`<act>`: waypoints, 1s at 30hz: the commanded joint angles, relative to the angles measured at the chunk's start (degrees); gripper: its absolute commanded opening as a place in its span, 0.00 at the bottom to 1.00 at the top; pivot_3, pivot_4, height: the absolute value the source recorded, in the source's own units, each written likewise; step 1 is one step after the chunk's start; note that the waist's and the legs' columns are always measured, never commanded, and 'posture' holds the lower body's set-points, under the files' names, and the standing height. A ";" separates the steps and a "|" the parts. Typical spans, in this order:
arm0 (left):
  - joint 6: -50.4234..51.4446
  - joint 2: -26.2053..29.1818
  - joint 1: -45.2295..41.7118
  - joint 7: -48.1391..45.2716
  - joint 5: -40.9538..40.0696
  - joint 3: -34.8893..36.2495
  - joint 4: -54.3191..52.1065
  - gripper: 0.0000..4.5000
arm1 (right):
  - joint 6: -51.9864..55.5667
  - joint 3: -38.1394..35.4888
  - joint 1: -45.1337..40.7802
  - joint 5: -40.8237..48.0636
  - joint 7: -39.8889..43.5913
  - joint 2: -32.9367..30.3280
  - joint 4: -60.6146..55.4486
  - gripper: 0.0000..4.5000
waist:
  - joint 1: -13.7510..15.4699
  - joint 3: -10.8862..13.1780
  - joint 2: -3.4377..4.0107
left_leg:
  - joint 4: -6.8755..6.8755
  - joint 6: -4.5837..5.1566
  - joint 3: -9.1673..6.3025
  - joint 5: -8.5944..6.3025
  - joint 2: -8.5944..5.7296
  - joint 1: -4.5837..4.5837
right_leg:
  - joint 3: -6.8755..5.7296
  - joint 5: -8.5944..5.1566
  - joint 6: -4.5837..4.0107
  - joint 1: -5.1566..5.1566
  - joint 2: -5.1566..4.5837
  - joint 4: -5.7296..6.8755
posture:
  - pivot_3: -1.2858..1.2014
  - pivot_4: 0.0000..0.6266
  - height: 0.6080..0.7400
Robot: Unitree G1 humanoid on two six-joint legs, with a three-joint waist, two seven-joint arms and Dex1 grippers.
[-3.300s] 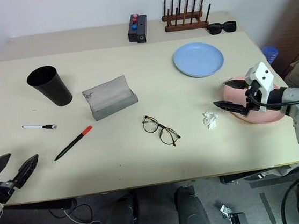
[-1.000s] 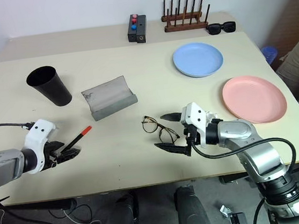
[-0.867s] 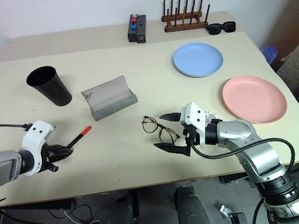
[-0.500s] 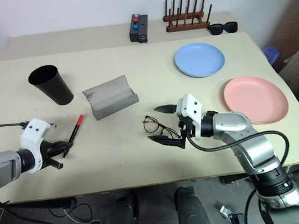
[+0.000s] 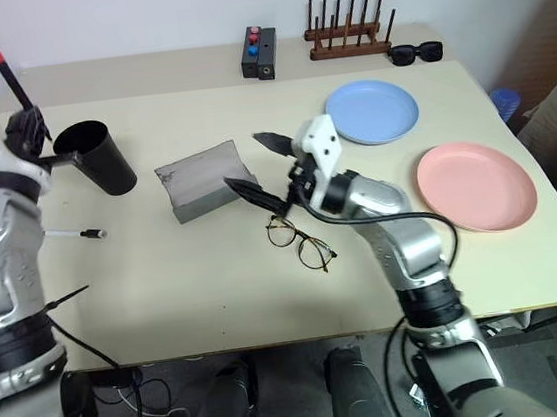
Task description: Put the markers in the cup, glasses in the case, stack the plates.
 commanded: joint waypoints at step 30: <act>-19.48 -3.66 -2.10 2.09 5.71 -1.58 20.66 0.01 | -4.38 4.57 2.33 -3.91 -4.08 4.80 -1.39 1.00 | -0.15 0.00 0.00 | -0.09 -0.05 -0.01 0.03 0.00 -0.01 | -0.03 0.02 0.04 -0.04 0.00 0.03 | 0.52 0.24 1.00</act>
